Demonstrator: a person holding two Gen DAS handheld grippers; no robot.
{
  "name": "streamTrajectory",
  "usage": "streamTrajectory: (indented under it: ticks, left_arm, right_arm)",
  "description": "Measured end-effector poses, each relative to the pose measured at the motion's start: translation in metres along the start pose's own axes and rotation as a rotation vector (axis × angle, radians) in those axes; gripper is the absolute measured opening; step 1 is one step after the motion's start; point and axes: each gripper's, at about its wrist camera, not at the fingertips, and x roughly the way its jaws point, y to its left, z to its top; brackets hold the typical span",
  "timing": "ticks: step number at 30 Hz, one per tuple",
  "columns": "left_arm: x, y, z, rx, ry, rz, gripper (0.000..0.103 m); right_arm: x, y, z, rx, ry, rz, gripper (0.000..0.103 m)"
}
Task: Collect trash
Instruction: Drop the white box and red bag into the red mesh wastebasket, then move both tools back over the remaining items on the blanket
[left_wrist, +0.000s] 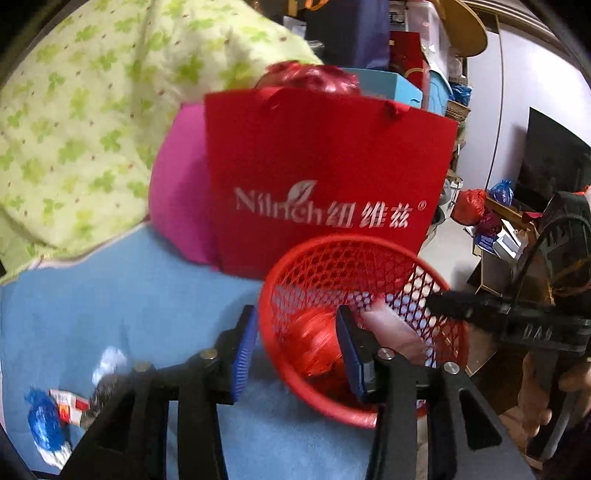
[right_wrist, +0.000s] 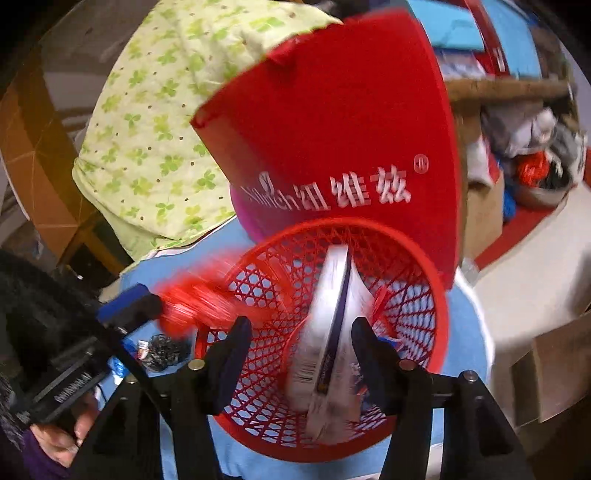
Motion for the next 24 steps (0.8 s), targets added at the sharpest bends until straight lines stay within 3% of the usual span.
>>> streamTrajectory:
  ticks: [4, 6, 9, 13, 17, 19, 21, 24]
  left_arm:
    - [-0.035, 0.029, -0.033, -0.002, -0.026, 0.083, 0.051]
    - [-0.055, 0.049, -0.056, -0.016, -0.022, 0.166, 0.053]
    - [-0.092, 0.092, -0.097, -0.105, -0.022, 0.249, 0.053]
    - [-0.141, 0.154, -0.159, -0.259, 0.018, 0.433, 0.053]
    - [-0.190, 0.194, -0.201, -0.410, 0.058, 0.611, 0.053]
    - [-0.207, 0.199, -0.209, -0.433, 0.051, 0.653, 0.054]
    - [-0.224, 0.197, -0.211, -0.435, 0.040, 0.688, 0.064]
    - [-0.240, 0.193, -0.210, -0.433, 0.015, 0.710, 0.065]
  right_arm:
    - [-0.024, 0.006, -0.011, -0.034, -0.103, 0.033, 0.060]
    - [-0.040, 0.016, -0.018, -0.064, -0.145, 0.055, 0.060]
    - [-0.057, 0.039, -0.028, -0.116, -0.174, 0.096, 0.060]
    - [-0.068, 0.087, -0.052, -0.231, -0.190, 0.184, 0.060]
    - [-0.052, 0.137, -0.072, -0.271, -0.151, 0.290, 0.060]
    - [-0.038, 0.164, -0.084, -0.269, -0.117, 0.332, 0.060]
    - [-0.021, 0.197, -0.099, -0.307, -0.057, 0.314, 0.060]
    - [-0.006, 0.236, -0.119, -0.382, 0.012, 0.265, 0.060]
